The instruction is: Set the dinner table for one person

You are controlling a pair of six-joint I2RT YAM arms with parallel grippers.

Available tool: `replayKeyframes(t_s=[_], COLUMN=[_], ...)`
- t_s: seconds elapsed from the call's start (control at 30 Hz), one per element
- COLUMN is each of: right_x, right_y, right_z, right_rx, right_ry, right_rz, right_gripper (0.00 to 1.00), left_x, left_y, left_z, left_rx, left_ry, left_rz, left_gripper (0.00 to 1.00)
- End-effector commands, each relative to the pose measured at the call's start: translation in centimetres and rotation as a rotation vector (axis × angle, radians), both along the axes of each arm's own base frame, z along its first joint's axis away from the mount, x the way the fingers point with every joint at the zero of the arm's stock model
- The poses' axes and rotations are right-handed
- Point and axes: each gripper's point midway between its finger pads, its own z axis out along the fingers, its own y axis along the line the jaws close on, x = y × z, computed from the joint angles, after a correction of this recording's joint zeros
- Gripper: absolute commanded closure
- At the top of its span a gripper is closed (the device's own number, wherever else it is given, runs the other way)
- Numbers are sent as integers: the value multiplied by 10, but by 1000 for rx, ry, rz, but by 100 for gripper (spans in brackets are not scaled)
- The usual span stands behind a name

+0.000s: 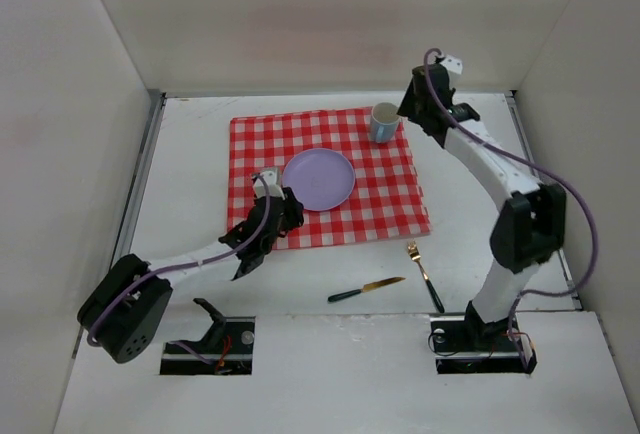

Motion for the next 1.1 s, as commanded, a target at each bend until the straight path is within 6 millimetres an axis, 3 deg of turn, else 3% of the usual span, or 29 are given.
replayKeyframes(t_s=[0.0, 0.1, 0.17, 0.3, 0.4, 0.57, 0.7, 0.93, 1.07], right_x=[-26, -59, -80, -110, -130, -152, -174, -246, -276], right_y=[-23, -34, -39, -40, -26, -22, -12, -4, -7], right_z=[41, 6, -19, -47, -53, -60, -70, -104, -109], right_rx=[51, 96, 120, 165, 247, 277, 253, 129, 65], right_ry=[-177, -153, -129, -123, -134, -139, -99, 101, 166], right_rz=[-46, -71, -87, -82, -43, -15, 35, 97, 73], right_gripper=[45, 68, 79, 83, 79, 67, 64, 55, 52], left_x=[0, -22, -50, -114, -154, -159, -158, -154, -140], left_y=[-42, -74, -93, -116, -134, -134, -136, -133, -128], left_z=[34, 36, 28, 5, -5, -19, -15, -11, -11], left_rx=[2, 53, 107, 227, 291, 403, 394, 325, 291], left_ry=[-104, -109, -92, -75, -78, -60, -54, -33, -20], left_rz=[-134, -263, -375, -598, -719, -699, -689, -660, -603], left_gripper=[62, 63, 63, 61, 57, 54, 54, 52, 52])
